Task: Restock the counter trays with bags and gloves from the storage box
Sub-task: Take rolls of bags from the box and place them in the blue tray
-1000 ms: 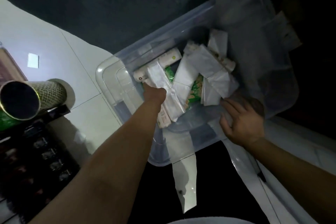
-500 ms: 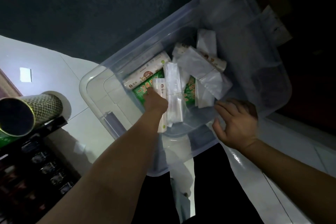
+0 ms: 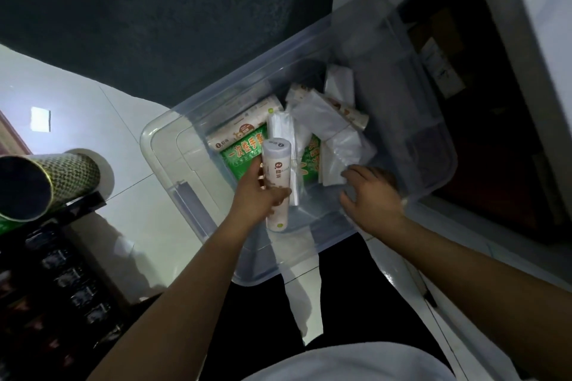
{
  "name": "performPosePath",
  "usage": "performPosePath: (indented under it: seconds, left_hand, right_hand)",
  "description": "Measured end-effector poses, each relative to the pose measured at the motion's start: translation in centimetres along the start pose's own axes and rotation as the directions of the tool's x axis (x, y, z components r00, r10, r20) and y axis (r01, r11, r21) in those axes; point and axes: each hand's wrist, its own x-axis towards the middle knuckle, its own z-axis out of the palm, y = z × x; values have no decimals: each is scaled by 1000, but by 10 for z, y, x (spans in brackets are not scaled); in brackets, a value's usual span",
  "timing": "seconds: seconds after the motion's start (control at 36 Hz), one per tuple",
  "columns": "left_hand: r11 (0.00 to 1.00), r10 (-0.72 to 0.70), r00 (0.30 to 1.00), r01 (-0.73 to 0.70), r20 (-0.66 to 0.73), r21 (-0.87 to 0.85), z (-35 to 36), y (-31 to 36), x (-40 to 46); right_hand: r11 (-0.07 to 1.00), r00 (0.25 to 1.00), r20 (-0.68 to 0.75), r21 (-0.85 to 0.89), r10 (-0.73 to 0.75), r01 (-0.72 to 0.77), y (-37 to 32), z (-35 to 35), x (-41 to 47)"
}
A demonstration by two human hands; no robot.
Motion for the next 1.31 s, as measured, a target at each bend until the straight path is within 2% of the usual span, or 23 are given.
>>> performPosePath:
  seconds: [0.17,0.31,0.44,0.5,0.56,0.69,0.83,0.97,1.11,1.19,1.31]
  left_hand:
    - [989,30,993,-46,-117,-138,3,8,-24]
    - [957,-25,977,-39,-214,-286,11,6,-30]
    - [942,-53,963,-41,-266,-334,17,-5,-27]
    - [934,-69,955,-40,-290,-355,18,-8,-25]
    - [922,-96,947,-31,-307,-385,17,-9,-23]
    - [927,-113,941,-16,-318,-375,16,-8,-20]
    - [929,-110,953,-2,-282,-369,17,-9,-15]
    - [931,-113,957,8,-267,-364,16,-10,-10]
    - [937,-113,953,8,-280,-350,14,-12,-12]
    - [949,-107,945,3,-310,-316,10,-11,-18]
    - [947,-99,932,-18,-348,-319,3,-5,-32]
  right_hand:
    - [938,980,111,287,167,-193,-7,-17,68]
    - [929,952,187,240,242,-283,-15,-19,133]
    - [918,914,241,152,325,-367,-28,-9,172]
    - [931,928,173,104,330,-350,-29,-4,180]
    - [931,940,109,146,322,-336,-28,-1,185]
    - [952,960,40,121,279,-281,-26,3,193]
    - [969,956,156,-36,247,-245,-20,1,207]
    - [971,933,273,-30,236,-237,-17,1,222]
    - [977,936,280,-63,212,-203,-21,2,227]
    - [976,946,243,-46,215,-211,-21,-1,216]
    - [967,975,60,128,215,-221,-25,-13,185]
